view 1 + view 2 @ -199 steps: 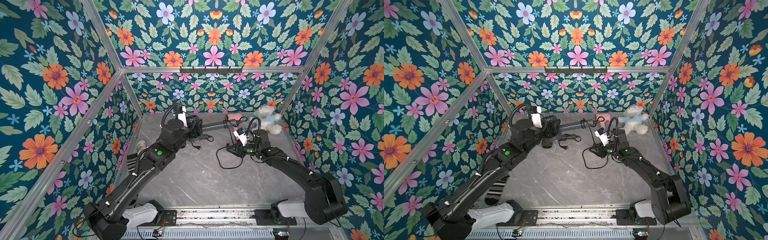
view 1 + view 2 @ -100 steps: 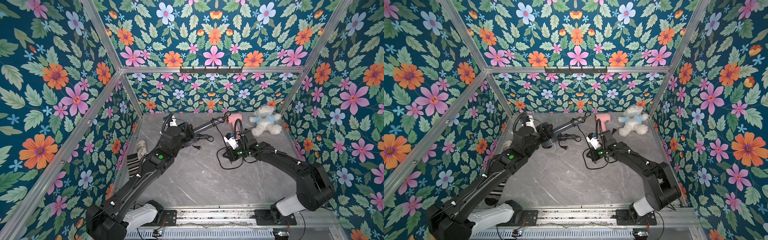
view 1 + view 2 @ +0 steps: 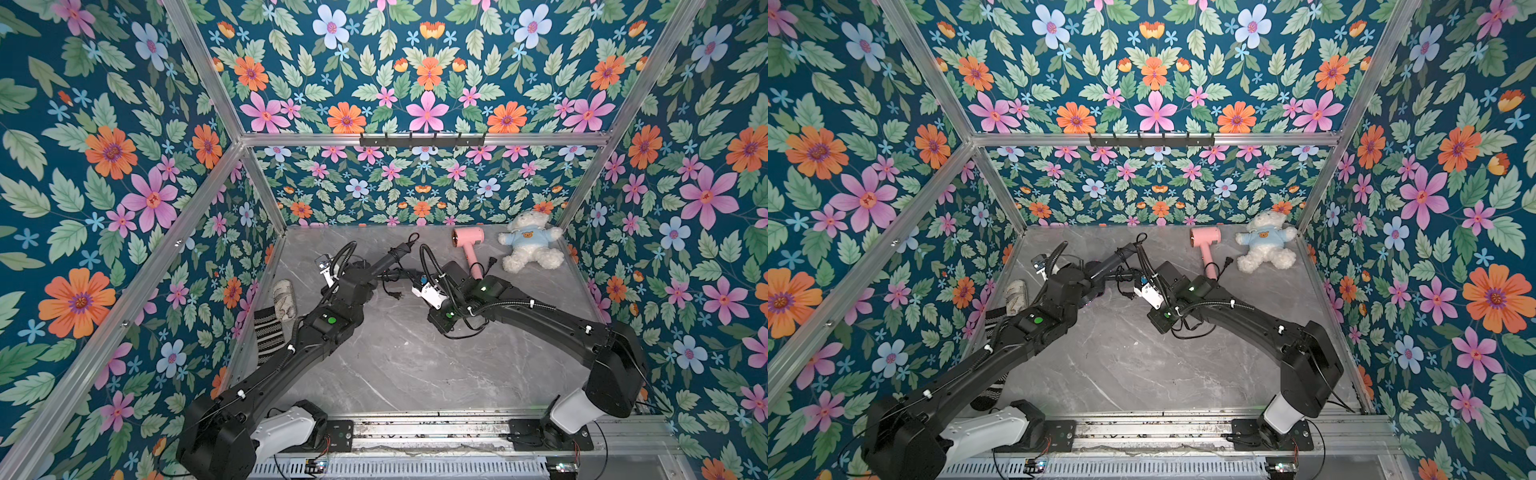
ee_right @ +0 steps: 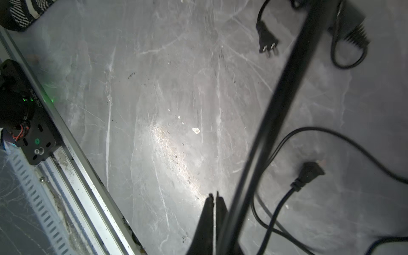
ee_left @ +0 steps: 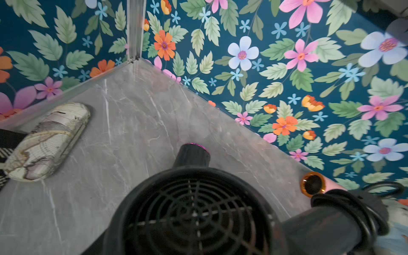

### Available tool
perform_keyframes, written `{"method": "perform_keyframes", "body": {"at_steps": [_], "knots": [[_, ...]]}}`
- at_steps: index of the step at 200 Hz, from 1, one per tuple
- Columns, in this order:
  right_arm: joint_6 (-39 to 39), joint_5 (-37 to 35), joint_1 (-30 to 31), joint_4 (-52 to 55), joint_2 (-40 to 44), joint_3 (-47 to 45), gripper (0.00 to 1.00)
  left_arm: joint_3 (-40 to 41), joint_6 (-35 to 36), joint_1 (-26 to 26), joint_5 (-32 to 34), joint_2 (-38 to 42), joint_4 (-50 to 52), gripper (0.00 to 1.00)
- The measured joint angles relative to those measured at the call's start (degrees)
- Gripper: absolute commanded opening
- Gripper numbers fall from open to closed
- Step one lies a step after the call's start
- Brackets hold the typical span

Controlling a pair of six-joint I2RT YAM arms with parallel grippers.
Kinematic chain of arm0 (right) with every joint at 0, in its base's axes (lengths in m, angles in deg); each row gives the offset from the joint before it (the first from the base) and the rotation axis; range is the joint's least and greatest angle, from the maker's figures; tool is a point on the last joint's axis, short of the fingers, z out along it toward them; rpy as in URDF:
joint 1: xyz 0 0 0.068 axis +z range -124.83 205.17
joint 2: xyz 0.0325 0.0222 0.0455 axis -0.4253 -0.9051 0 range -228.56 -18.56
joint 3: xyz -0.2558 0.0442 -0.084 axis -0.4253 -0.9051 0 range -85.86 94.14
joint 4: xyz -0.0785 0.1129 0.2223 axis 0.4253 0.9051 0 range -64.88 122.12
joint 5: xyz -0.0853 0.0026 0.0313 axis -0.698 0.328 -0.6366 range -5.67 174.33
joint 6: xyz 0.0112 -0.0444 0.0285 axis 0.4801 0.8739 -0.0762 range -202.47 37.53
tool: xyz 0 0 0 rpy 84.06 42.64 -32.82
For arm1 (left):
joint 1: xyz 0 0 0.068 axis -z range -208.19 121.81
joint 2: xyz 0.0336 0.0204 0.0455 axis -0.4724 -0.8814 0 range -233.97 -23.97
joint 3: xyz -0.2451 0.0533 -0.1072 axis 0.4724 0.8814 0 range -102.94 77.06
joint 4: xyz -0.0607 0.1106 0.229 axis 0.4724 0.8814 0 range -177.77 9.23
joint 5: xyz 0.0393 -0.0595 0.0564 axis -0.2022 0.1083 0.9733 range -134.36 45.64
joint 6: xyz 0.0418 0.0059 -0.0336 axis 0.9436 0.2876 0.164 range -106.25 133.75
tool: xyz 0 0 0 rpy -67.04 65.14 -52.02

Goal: Wrap the cord around the hair dryer
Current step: Wrap the power cord around the hair dryer.

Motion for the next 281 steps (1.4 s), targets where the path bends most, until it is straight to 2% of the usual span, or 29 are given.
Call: {"method": "perform_keyframes", "body": {"at_steps": [26, 61, 105, 137, 173, 216, 242, 281], "knots": [[3.50, -3.17, 0.81, 4.04, -1.31, 8.02, 0.00, -1.99, 3.15, 1.46, 4.17, -5.09, -0.46, 0.00], [9.05, -8.44, 0.55, 10.51, -5.49, 19.26, 0.00, -3.56, 7.19, 1.66, 4.59, -9.75, -2.12, 0.00], [15.13, -11.74, -3.82, 18.64, -12.11, 34.82, 0.00, -5.95, 16.57, 1.51, -1.09, -11.91, -2.34, 0.00], [18.82, -12.37, -5.95, 24.72, -17.14, 45.68, 0.00, -7.78, 24.13, 1.36, -9.84, -11.89, -0.50, 0.00], [23.34, -12.94, -7.08, 31.52, -22.97, 55.41, 0.00, -8.20, 31.17, 1.03, -22.56, -11.10, 1.64, 0.00], [29.40, -10.91, -10.60, 37.05, -23.71, 57.07, 0.00, -2.84, 36.46, 0.85, -40.74, -4.74, -1.40, 0.00], [30.99, -4.59, -13.97, 40.79, -23.28, 57.05, 0.00, 1.25, 36.94, 0.57, -50.40, -0.92, -6.64, 0.00], [31.17, 4.76, -17.53, 40.74, -21.14, 53.92, 0.00, 5.57, 37.18, -1.20, -61.31, 5.53, -11.65, 0.00]]}}
